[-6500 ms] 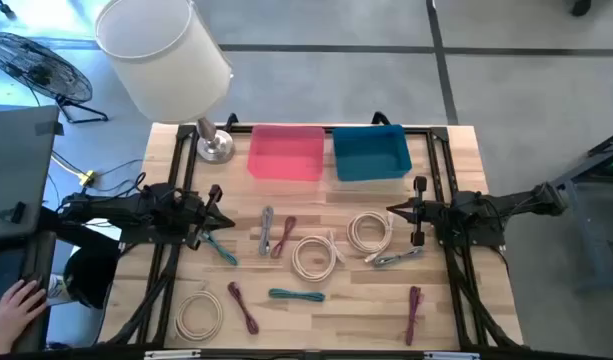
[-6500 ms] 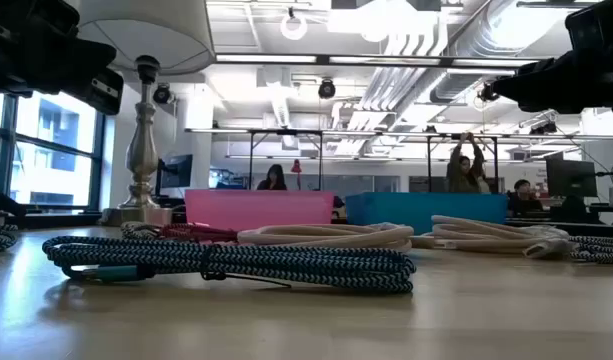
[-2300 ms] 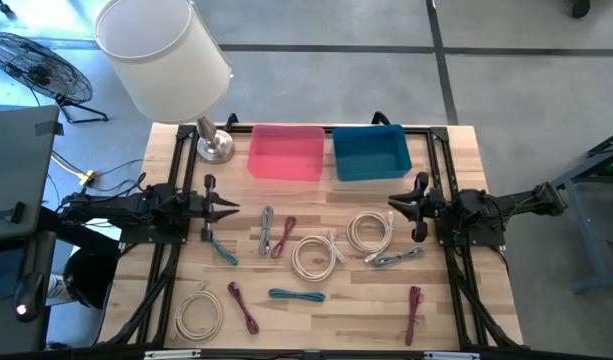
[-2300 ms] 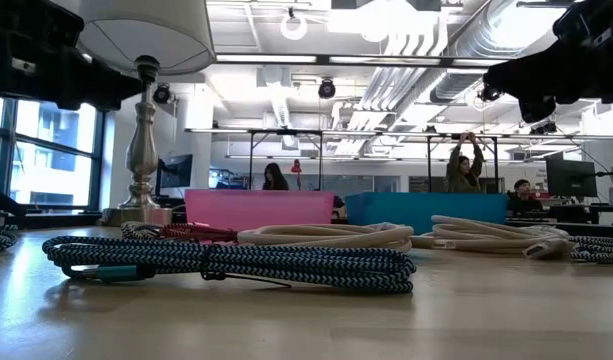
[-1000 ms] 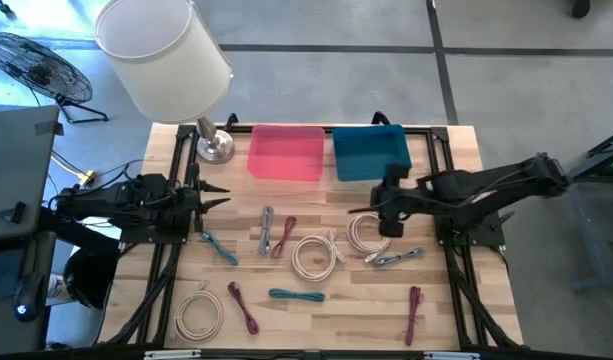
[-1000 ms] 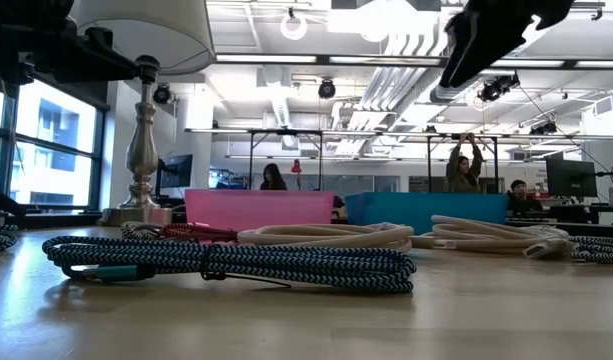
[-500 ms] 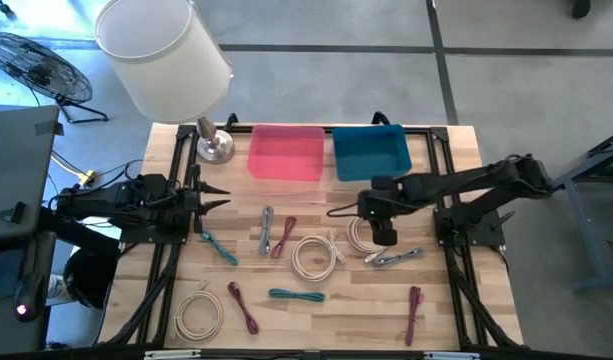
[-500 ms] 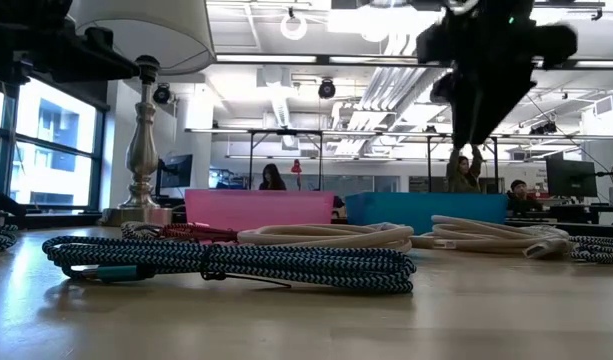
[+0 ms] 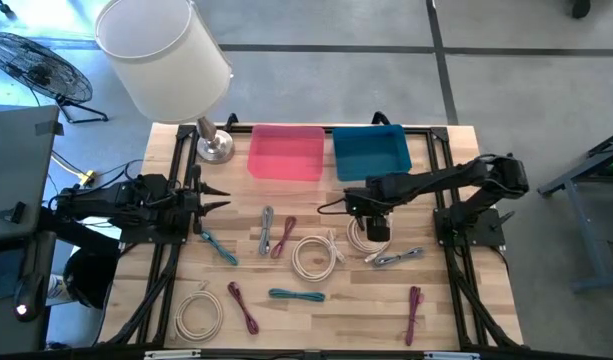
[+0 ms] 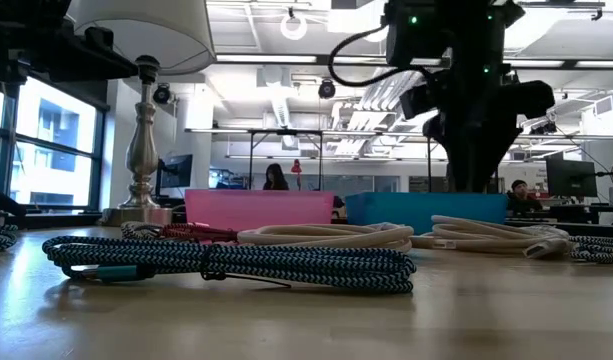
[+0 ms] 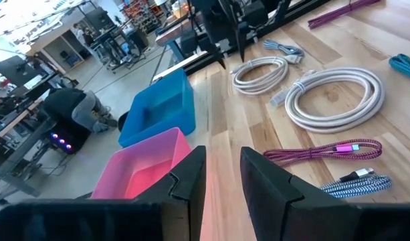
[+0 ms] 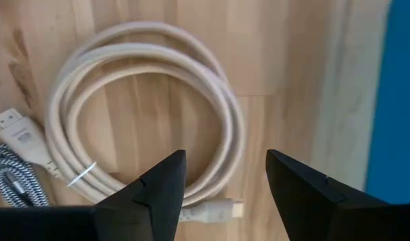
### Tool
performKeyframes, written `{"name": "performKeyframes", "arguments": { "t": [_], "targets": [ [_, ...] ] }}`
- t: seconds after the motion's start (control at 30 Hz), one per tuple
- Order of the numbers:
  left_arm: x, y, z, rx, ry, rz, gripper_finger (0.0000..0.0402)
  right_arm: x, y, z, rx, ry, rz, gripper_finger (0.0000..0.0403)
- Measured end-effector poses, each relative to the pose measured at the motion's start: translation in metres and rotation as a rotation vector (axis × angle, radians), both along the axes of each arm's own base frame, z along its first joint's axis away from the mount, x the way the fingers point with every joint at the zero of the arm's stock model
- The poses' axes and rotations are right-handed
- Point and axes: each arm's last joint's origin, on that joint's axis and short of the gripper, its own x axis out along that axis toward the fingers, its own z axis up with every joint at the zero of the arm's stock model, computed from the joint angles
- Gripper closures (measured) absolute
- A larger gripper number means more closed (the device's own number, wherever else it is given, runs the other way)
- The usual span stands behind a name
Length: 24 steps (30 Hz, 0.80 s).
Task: Pick & Place USB Port
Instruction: Put the top brown HDMI cable into the blue bin
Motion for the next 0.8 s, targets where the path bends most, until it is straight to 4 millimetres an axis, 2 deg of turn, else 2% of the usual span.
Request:
{"name": "performKeyframes", "arguments": {
  "t": [0.6,0.8],
  "targets": [
    [0.000,0.000,0.000,0.000,0.000,0.000,0.0312,0.014,0.000,-0.028,0.027,0.060,0.046,0.0204],
    [0.000,0.000,0.000,0.000,0.000,0.000,0.0312,0.017,-0.007,-0.038,-0.009,0.086,0.030,0.0204]
  ]
}}
